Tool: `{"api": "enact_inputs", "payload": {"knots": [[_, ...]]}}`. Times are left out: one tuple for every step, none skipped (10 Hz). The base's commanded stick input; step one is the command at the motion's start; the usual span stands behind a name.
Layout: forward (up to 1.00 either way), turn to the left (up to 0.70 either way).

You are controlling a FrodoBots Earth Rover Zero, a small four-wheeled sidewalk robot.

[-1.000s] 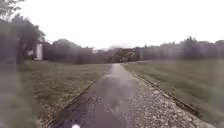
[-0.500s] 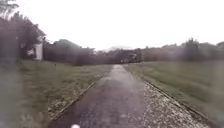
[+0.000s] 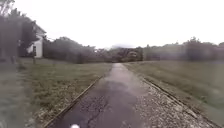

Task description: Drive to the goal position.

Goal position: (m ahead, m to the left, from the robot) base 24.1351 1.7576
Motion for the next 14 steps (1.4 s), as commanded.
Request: {"api": "enact_inputs", "payload": {"knots": [[0.7, 0.0], [0.7, 0.0], [0.7, 0.0], [0.7, 0.0], [0.7, 0.0], [0.7, 0.0], [0.7, 0.0], [0.7, 0.0], [0.7, 0.0], [0.7, 0.0], [0.7, 0.0], [0.7, 0.0], [0.7, 0.0], [0.7, 0.0]]}}
